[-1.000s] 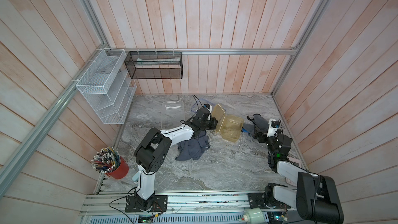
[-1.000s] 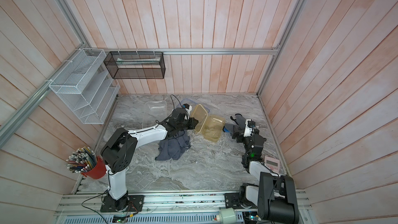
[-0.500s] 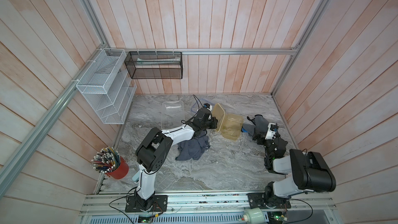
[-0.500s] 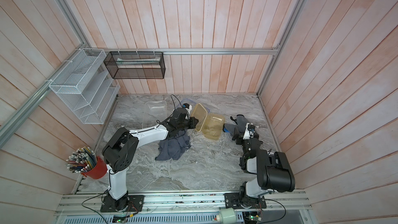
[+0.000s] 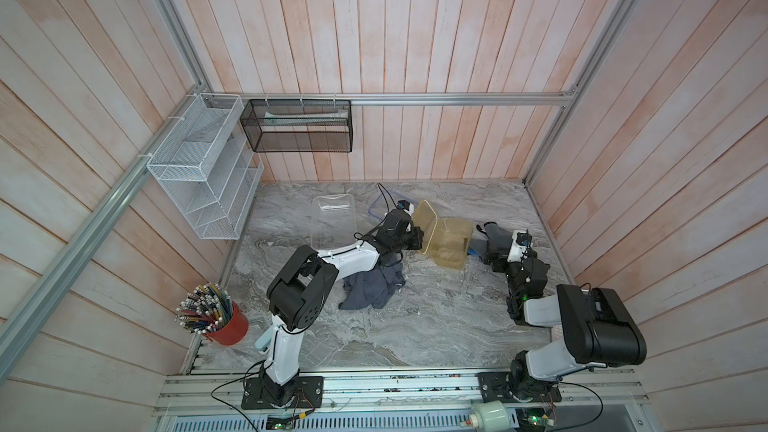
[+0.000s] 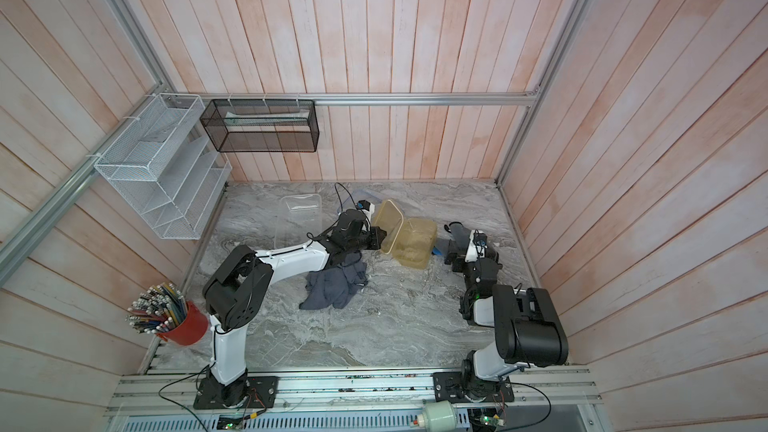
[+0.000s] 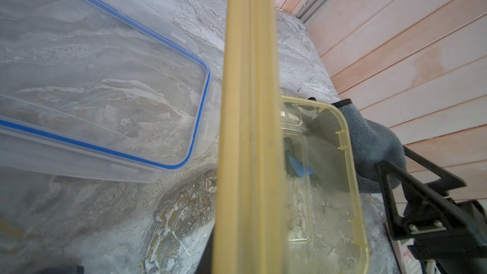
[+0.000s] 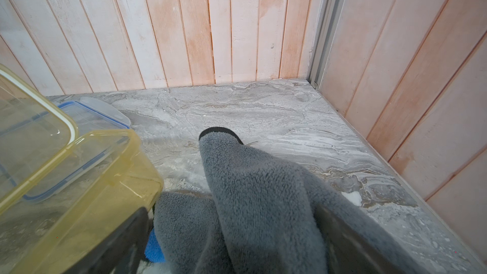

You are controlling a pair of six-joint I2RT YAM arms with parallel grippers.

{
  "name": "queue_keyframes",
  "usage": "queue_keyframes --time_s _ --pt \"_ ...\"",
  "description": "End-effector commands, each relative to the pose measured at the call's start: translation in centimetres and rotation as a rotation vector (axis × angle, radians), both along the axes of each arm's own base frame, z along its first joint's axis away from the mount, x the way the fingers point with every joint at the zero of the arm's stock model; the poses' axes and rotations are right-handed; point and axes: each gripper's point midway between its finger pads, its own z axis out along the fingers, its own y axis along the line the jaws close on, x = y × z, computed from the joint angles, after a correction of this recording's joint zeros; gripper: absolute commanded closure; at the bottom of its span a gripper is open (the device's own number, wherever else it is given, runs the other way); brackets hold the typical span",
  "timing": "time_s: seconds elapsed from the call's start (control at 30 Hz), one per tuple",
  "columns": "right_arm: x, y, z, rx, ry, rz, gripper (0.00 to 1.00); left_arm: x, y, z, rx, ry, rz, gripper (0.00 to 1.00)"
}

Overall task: Wipe the insides of the lunch boxes
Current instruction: Place the cleaning item at the center of the board.

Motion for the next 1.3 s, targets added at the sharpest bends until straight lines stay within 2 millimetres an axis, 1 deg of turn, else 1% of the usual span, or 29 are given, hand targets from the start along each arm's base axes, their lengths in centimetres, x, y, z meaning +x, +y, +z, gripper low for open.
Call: queue_keyframes --time_s 0.0,0.2,0.3,0.4,0.5,0.63,0.73,0.83,0.93,1.0,1.17,1.27 --pt "0.2 -0.1 0.4 -0.016 -0.006 -0.009 0.01 0.5 0.0 0.9 0.012 -0.048 0.011 0.89" --pt "0.2 -0.1 0.4 -0.017 -0.007 -0.01 0.02 0.9 1.3 3.4 0.028 -0.119 0.066 0.89" --pt "0.2 -0.1 0.5 -0.016 -0.008 -0.009 0.02 0.8 1.3 4.3 0.039 -0.149 0.071 0.89" --pt "0.2 -0.1 0.4 -0.016 -0.007 -0.008 0.02 0.6 0.8 4.8 0.047 -0.17 0.058 0.89" --pt "0.2 -0.1 0.4 -0.016 -0.007 -0.007 0.02 0.4 0.3 4.5 0.055 -0.156 0.033 0.89" --pt "0.2 -0.1 0.5 -0.016 -0.007 -0.009 0.02 0.3 -0.2 3.3 0.062 -0.094 -0.005 0.87" --pt "0.2 -0.1 0.4 -0.016 -0.007 -0.01 0.02 0.4 0.4 2.7 0.072 -0.054 0.01 0.86" --pt "0.2 -0.1 0.4 -0.017 -0.007 -0.01 0.02 0.8 1.0 3.0 0.063 -0.044 0.022 0.81" --pt "0.2 -0.1 0.5 -0.016 -0.008 -0.009 0.01 1.0 1.0 3.4 0.072 -0.051 0.014 0.79" --pt "0.2 -0.1 0.5 -0.016 -0.007 -0.008 0.02 0.7 0.9 3.3 0.078 -0.038 0.005 0.8" --pt "0.2 -0.1 0.5 -0.017 -0.008 -0.01 0.02 0.0 1.8 3.0 0.06 -0.033 0.021 0.83" --pt "0.2 -0.1 0.4 -0.016 -0.007 -0.009 0.02 0.0 2.8 3.1 0.06 -0.033 0.052 0.9"
